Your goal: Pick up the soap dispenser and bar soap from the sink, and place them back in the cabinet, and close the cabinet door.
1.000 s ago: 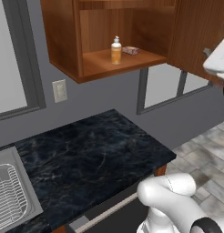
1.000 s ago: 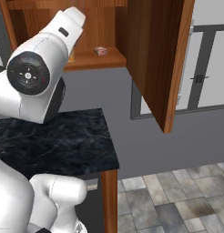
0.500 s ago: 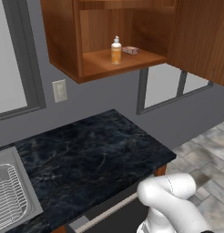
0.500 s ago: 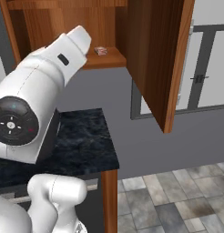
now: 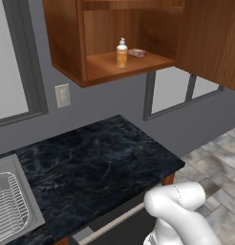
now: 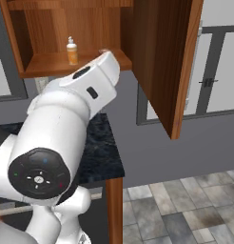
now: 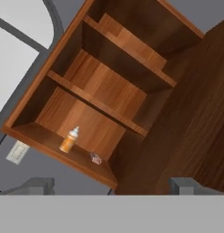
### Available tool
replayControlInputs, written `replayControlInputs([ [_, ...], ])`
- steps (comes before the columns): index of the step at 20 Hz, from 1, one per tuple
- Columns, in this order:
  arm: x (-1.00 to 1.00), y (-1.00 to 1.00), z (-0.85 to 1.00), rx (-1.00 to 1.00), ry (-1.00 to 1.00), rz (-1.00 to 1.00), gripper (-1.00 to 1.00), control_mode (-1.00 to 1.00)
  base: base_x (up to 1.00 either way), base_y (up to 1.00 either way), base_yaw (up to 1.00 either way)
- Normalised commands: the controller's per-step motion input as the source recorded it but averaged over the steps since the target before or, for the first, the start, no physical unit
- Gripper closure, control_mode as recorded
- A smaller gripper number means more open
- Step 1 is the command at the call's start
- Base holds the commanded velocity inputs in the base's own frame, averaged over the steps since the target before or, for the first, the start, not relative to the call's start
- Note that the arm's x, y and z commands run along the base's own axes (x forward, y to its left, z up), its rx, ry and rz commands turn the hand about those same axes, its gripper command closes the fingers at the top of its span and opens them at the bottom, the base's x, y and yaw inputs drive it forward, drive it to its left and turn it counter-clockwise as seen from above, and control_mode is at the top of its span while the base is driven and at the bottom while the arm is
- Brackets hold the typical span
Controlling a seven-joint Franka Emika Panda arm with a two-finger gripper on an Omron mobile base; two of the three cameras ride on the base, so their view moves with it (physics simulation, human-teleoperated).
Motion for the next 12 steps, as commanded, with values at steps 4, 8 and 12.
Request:
replayControlInputs([
  [4, -0.27, -0.38, -0.25, 0.08, 0.0, 0.03, -1.0, -1.0, 0.0, 0.0, 0.0],
  [8, -0.16, -0.41, -0.08, 0.08, 0.03, 0.06, -1.0, -1.0, 0.0, 0.0, 0.0],
  [12, -0.1, -0.47, 0.0, 0.08, 0.05, 0.09, -1.0, -1.0, 0.0, 0.0, 0.0],
])
